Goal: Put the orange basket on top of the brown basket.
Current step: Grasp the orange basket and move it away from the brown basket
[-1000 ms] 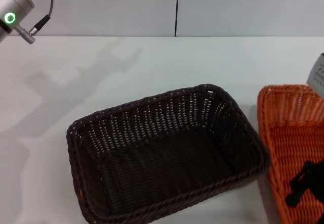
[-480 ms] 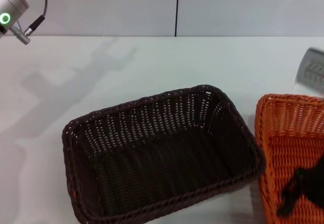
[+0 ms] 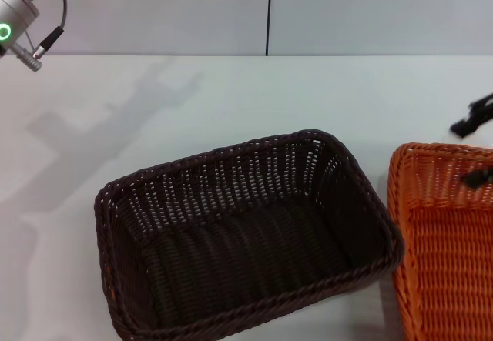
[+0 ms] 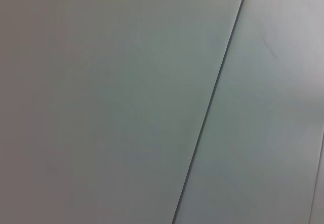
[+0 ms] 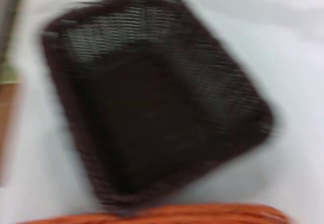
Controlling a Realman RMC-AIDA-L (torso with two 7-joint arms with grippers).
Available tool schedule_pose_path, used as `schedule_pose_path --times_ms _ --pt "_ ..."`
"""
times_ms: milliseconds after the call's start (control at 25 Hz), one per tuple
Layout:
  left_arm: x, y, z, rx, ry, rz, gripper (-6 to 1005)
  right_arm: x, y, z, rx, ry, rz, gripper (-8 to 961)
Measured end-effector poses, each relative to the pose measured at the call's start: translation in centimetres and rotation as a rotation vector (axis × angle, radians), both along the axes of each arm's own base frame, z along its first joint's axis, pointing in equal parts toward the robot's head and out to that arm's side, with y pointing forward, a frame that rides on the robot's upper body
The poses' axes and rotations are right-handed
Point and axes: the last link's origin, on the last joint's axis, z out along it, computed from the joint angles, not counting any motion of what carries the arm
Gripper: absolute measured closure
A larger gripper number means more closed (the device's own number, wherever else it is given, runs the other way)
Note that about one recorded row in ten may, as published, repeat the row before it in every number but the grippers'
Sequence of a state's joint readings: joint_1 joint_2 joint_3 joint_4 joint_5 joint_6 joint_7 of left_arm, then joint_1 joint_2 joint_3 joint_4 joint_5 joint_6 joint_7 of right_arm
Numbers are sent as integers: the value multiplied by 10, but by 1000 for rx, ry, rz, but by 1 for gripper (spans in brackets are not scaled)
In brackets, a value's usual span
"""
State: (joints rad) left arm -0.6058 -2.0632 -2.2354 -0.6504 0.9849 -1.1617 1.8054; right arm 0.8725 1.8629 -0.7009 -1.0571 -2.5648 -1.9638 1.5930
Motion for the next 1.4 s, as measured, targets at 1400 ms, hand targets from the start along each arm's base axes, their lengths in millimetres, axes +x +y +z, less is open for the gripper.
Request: schedule_pose_path --times_ms 1400 --pt "-7 6 -1 6 -11 49 136 85 18 -39 128 -110 -197 469"
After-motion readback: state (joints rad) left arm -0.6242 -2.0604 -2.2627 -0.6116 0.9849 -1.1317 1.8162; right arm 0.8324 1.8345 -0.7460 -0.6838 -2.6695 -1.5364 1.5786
